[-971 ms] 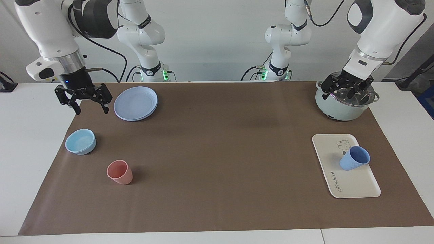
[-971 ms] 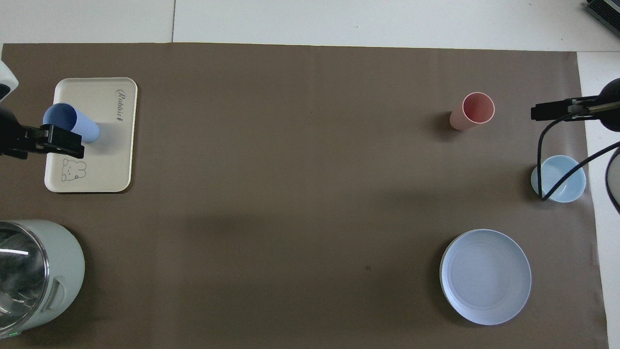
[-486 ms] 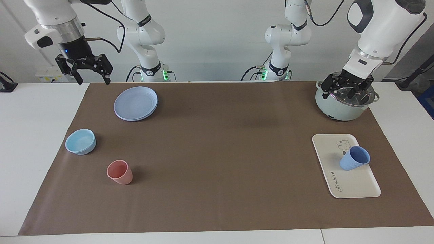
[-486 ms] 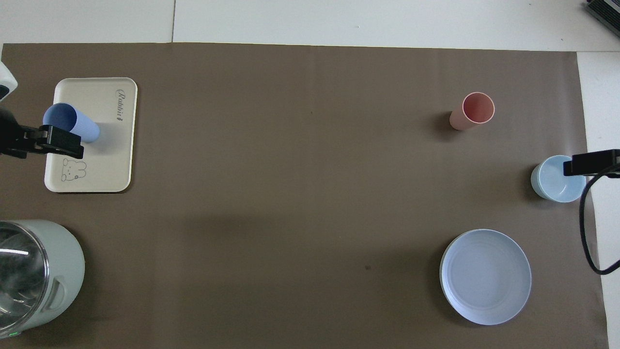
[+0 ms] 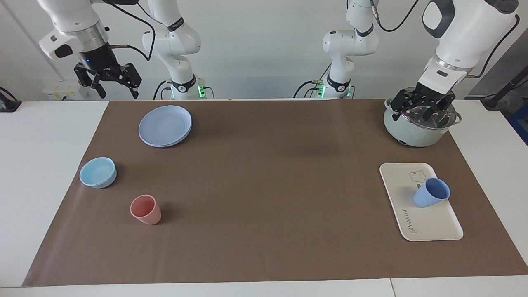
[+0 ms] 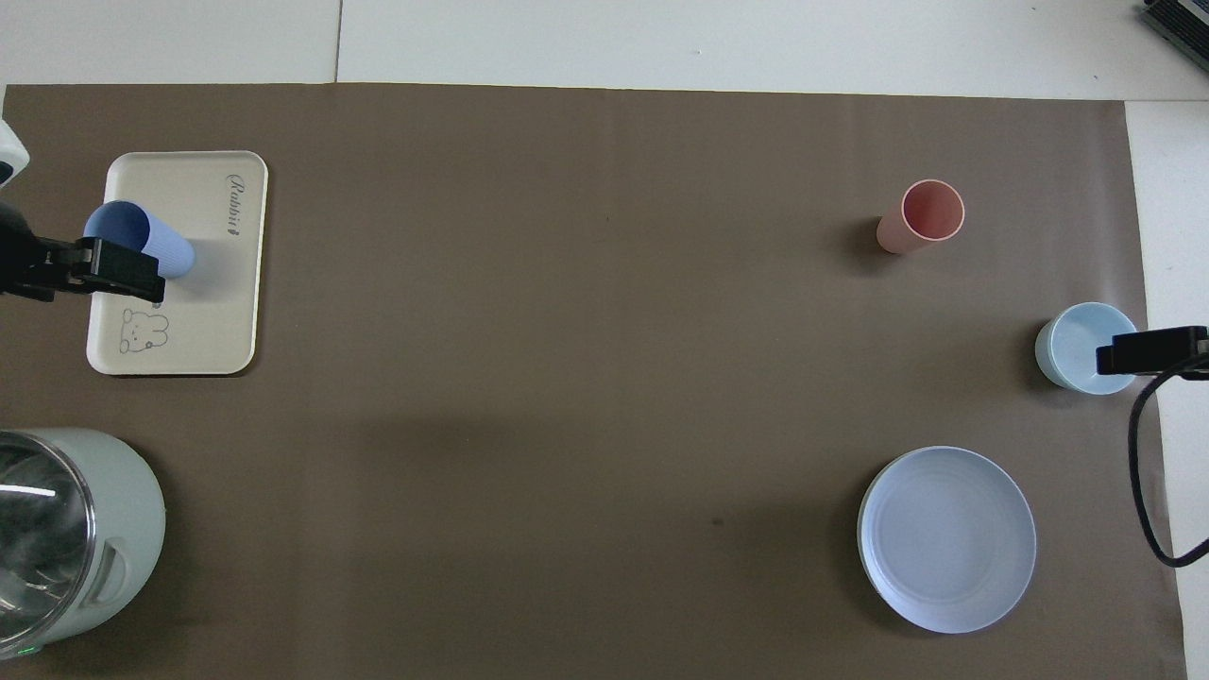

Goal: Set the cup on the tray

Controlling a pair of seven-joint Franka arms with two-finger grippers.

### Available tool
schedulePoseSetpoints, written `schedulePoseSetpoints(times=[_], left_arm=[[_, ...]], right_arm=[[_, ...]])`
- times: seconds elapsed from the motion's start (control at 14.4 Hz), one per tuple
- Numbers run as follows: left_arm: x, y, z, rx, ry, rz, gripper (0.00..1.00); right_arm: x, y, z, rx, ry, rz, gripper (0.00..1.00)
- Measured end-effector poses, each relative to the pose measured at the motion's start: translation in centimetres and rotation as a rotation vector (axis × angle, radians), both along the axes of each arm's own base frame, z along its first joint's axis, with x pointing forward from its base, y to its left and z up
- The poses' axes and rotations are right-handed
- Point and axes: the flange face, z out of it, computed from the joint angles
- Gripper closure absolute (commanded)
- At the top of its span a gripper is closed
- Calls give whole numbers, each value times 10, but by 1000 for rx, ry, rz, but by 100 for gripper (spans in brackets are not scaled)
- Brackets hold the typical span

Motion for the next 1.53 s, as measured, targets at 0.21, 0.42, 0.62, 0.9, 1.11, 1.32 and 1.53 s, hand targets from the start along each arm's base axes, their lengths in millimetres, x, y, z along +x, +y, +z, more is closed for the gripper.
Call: schedulePoseSetpoints(times=[0.21, 0.42, 0.62, 0.9, 1.11, 1.32, 1.53], left_arm=[[0, -1, -1, -1, 2, -1, 0], [0, 4, -1, -1, 3, 6, 0], [0, 7, -1, 0, 4, 12, 0], [0, 7, -1, 0, 4, 12, 0], [0, 7, -1, 0, 4, 12, 0], [0, 7, -1, 0, 4, 12, 0], [0, 7, -1, 0, 4, 12, 0]], right_arm=[[12, -4, -10, -1, 19, -11, 0], [21, -9, -17, -4, 30, -22, 0], [23, -11, -19, -4, 26, -32, 0], [24, -5, -20, -4, 22, -38, 0], [22, 3, -15, -5, 13, -38, 0], [18, 9, -7, -4, -3, -28, 0], [17, 9, -6, -4, -4, -27, 0]])
